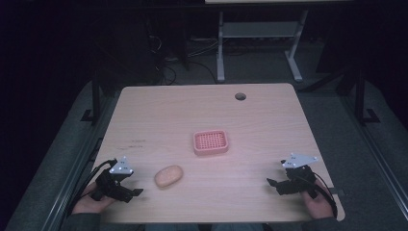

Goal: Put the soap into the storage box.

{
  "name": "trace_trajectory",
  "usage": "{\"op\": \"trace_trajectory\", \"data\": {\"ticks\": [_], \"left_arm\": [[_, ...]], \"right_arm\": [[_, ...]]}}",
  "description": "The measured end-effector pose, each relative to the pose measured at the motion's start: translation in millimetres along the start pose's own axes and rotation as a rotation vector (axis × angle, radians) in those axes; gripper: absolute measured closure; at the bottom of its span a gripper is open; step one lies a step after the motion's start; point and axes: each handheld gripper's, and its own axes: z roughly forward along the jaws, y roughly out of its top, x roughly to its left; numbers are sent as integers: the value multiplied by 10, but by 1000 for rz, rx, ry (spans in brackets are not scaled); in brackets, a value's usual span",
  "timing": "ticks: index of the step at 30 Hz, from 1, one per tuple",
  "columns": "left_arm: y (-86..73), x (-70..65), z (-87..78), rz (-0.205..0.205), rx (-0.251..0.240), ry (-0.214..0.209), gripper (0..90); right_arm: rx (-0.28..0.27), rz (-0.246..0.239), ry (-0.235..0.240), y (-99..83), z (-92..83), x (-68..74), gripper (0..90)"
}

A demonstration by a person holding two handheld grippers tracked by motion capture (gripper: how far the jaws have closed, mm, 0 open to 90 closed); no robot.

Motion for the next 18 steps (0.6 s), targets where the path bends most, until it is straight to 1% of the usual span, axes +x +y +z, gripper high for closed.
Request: {"op": "trace_trajectory", "data": {"ticks": [1, 5, 6, 8, 9, 12, 13, 14, 16, 18], "left_arm": [[0, 0, 0, 0, 0, 0, 230], [29, -17, -3, 22, 2, -3, 230], [52, -35, 13, 18, -2, -8, 227], [79, -53, 18, 33, -1, -8, 225], [92, -62, 20, 37, 0, -9, 225], [111, -71, 30, 39, 1, -11, 223], [122, -69, 35, 49, 1, -9, 222], [128, -75, 45, 50, -3, -7, 222], [147, -92, 60, 46, 6, -12, 222], [154, -94, 65, 54, 2, -9, 221]], "right_arm": [[0, 0, 0, 0, 0, 0, 141], [-1, 3, -1, -2, -6, -1, 141], [-3, 1, -2, 0, -9, 2, 141], [-1, 1, -3, 3, -6, 4, 141], [-3, -7, -1, 5, -1, -1, 141], [-3, -8, -1, 8, -1, 1, 141], [-3, -7, 1, 8, 0, -1, 142], [-3, -7, 1, 8, 0, -1, 142], [-3, -9, 2, 9, 2, -2, 141], [-1, -4, 2, 9, 1, 1, 142]]}}
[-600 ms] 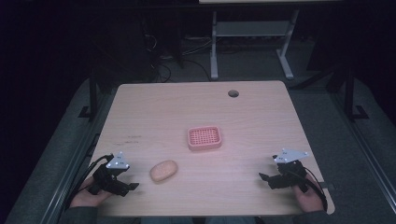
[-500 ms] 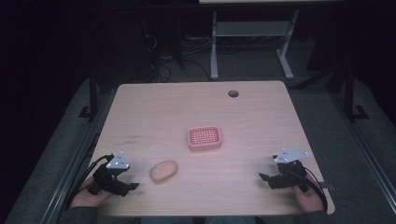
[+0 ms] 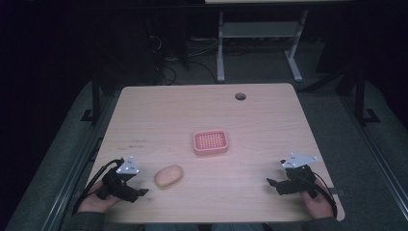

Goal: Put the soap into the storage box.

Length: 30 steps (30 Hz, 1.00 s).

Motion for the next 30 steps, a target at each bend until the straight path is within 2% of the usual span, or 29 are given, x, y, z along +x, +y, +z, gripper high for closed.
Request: {"op": "trace_trajectory", "data": {"ticks": [4, 14, 15, 22, 23, 30], "left_arm": [[47, -15, 6, 13, 6, 4, 221], [80, -33, 29, 12, 0, -7, 221], [89, -27, 31, 26, 1, -1, 221], [140, -10, 70, 20, -9, -10, 217], [153, 2, 71, 33, -2, -8, 217], [205, -13, 103, 42, -7, -14, 217]], "right_arm": [[-1, -1, 0, 3, 1, 1, 141], [-3, -2, -1, 5, 0, -1, 141], [-3, -2, -1, 6, 1, -1, 141], [-3, -5, -2, 9, 4, 2, 142], [-4, -4, -2, 9, 2, 3, 141], [-6, -3, 0, 10, 0, -1, 142]]}}
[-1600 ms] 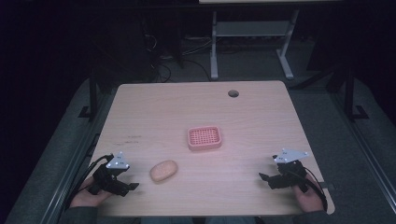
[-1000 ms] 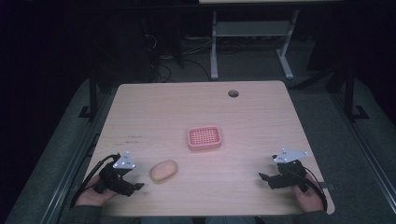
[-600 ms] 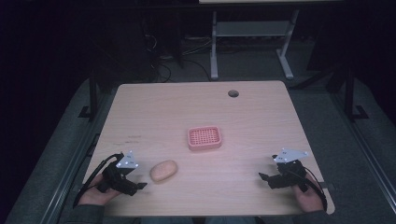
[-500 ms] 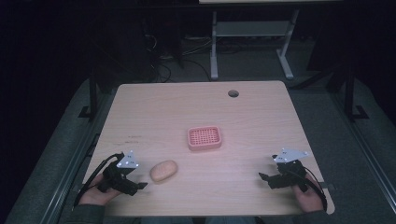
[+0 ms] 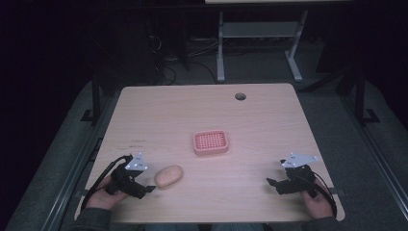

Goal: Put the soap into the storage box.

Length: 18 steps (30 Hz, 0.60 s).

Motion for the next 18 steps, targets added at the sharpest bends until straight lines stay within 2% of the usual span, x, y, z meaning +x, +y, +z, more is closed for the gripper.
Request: {"op": "trace_trajectory", "data": {"ticks": [18], "left_arm": [[128, -5, -33, 35, -23, -17, 223]], "right_arm": [[-2, -8, -2, 10, -1, -2, 141]]}}
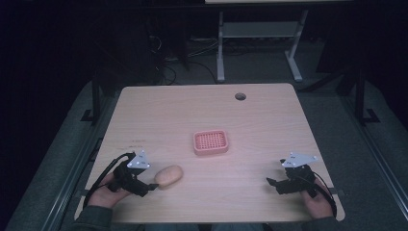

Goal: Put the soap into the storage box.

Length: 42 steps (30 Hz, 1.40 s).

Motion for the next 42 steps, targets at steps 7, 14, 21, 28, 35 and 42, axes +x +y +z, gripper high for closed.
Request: {"op": "trace_trajectory", "data": {"ticks": [7, 14, 21, 28, 35, 42], "left_arm": [[62, -16, 37, 14, 5, -13, 221], [133, -14, 95, 33, 14, -25, 221], [197, -17, 164, 47, 24, -35, 221], [244, -3, 244, 57, 47, -45, 222], [275, 3, 301, 59, 58, -56, 222], [305, 0, 354, 56, 73, -67, 225]], "right_arm": [[0, 0, 0, 2, 1, 3, 142], [0, 4, 2, 3, 2, 8, 142], [-1, 3, 2, 2, -2, 7, 141], [-1, 4, 5, 4, 0, 12, 142], [0, 2, 7, 7, 3, 15, 141], [1, 0, 8, 10, 5, 15, 142]]}}
